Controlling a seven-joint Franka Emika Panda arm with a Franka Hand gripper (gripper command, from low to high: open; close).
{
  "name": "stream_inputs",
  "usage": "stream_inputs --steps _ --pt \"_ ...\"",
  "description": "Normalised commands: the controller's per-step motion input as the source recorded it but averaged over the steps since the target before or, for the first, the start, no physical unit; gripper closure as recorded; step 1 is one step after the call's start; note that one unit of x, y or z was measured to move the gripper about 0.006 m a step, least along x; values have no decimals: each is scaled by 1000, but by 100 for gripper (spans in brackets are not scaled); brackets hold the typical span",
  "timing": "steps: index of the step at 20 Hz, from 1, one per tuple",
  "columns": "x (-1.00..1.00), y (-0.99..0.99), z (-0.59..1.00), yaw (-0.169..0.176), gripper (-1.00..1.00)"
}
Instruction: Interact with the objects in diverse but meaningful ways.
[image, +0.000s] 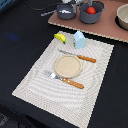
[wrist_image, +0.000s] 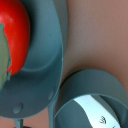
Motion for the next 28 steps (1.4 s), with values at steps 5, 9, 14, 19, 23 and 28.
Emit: stream_inputs --steps 5,9,14,19,23,28 --pt "85 147 -87 0 -100" --pt "93 309 -53 0 -100" --pt "121 282 -32 0 -100" --pt "93 213 -85 0 -100" --pt "96 200 -130 0 -100" --pt "122 190 -159 0 -100"
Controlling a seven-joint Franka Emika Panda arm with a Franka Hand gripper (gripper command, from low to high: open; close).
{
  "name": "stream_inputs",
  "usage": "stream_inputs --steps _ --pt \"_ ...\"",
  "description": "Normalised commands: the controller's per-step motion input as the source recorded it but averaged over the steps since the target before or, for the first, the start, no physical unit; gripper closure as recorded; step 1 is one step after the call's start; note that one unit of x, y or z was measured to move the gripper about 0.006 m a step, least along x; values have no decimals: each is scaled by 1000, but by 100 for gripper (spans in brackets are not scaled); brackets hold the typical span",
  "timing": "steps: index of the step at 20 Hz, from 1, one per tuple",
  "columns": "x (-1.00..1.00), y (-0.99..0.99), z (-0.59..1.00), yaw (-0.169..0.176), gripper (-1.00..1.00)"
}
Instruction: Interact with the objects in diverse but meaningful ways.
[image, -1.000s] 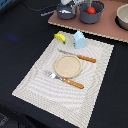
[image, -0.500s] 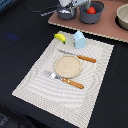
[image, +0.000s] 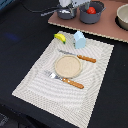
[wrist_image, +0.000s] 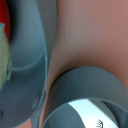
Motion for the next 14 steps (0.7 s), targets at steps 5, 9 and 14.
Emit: stream_inputs --steps 5,9,14 --pt "148 201 -142 0 -100" --pt "144 211 -142 0 -100" --pt "130 211 -133 0 -100"
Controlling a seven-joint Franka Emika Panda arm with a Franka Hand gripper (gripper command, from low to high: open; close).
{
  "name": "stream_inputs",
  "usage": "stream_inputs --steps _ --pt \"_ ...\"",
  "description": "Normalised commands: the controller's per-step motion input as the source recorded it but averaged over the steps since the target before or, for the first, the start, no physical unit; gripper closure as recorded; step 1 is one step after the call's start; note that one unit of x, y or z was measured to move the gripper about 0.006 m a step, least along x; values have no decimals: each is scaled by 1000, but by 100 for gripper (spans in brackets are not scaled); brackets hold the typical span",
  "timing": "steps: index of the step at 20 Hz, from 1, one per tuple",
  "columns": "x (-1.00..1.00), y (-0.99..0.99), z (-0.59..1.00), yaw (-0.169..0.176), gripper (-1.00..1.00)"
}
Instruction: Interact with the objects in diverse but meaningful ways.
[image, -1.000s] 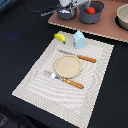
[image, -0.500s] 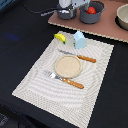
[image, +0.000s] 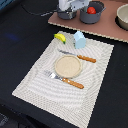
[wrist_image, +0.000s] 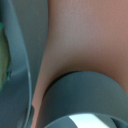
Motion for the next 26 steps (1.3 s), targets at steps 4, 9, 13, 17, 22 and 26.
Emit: stream_inputs --steps 4,9,13,17,22,26 --pt "129 219 -115 0 -100" --pt "91 206 -109 0 -100" --pt "39 193 -111 0 100" --pt "69 201 -58 0 100" --pt "104 203 -45 0 100" --pt "106 194 -67 0 100"
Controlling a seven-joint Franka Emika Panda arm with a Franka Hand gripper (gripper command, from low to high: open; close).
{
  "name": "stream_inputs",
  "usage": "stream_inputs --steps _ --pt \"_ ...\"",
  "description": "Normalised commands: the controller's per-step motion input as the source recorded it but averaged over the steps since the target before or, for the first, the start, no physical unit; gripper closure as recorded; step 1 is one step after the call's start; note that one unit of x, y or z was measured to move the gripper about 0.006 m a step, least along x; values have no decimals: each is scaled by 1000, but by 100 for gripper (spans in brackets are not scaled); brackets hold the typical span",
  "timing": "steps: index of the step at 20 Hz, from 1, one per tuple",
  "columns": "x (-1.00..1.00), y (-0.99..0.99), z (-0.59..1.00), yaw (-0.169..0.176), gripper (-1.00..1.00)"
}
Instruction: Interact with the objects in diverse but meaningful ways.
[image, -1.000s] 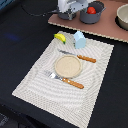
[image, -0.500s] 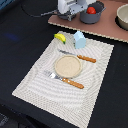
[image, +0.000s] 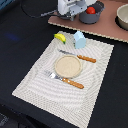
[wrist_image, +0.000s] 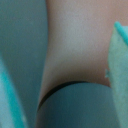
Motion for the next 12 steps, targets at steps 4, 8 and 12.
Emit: stream_inputs --steps 4,8,12 --pt "117 191 -37 0 100" --pt "146 187 4 0 100" --pt "204 230 361 0 100"
